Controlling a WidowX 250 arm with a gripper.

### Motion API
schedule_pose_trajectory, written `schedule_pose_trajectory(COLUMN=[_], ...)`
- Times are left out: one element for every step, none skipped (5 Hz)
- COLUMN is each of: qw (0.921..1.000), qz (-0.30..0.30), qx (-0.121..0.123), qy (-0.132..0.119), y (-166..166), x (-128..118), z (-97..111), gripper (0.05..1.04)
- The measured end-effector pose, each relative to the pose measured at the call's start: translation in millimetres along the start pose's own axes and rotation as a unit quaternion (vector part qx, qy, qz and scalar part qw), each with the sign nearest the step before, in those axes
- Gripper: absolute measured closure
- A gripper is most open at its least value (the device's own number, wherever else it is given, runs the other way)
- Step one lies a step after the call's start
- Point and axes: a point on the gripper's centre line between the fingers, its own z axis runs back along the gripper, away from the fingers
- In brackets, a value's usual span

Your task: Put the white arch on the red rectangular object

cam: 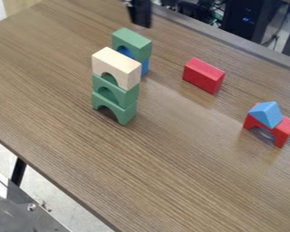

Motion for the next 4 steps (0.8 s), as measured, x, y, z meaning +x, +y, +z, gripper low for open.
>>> schedule_pose_trajectory(qw=[0.9981,0.9945,0.9936,0.9947], qz=[0.004,0.013,0.021,0.016], qx=[0.027,0.064,0.080,0.091], qy=[-0.056,-0.082,-0.076,-0.045], y=[6,12,15,21], x=[-1,6,8,10], z=[7,2,-6,-11], gripper=[0.084,0.084,0.084,0.084])
